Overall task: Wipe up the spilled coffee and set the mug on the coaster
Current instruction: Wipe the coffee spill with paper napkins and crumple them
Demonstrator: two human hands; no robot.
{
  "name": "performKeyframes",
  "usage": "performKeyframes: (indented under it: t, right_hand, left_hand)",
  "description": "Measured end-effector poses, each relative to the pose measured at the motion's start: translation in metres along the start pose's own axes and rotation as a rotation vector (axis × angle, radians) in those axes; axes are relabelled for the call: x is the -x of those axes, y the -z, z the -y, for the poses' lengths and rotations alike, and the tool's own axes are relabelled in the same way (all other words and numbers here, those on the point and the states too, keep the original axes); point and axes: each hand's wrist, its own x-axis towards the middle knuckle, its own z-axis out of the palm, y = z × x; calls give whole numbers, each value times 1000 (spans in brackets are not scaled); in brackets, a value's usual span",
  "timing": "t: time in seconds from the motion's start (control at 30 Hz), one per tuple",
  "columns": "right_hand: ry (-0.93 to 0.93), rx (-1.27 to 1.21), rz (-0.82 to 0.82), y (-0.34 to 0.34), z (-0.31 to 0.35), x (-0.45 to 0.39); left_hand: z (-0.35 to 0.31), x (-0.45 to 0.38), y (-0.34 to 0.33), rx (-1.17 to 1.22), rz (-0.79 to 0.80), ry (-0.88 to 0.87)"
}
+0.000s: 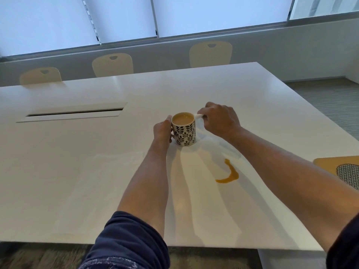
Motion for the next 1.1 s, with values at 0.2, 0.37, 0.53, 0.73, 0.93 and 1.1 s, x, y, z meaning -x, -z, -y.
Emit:
performKeyframes:
  t: [0.2,0.37,0.53,0.73,0.93,1.1]
  right_hand:
    - [-109,48,67,-11,7,1]
    - [-214,-40,108,-22,4,2]
    - [-323,-207,151,-24,2,1]
    - [-406,-392,180,-21,5,-2]
    - [-370,-500,185,-15,16,-7]
    - [-384,-630,223,-11,34,-6]
  left_hand:
    - [1,2,-3,57,-32,35]
    - [1,1,-6,179,-56,105]
    - [-2,5,-8,232,-57,124]
    - [-5,10,-13,273,-95,133]
    - [-11,12,-18,294,-120,117]
    - [-23,14,-20,311,-120,82]
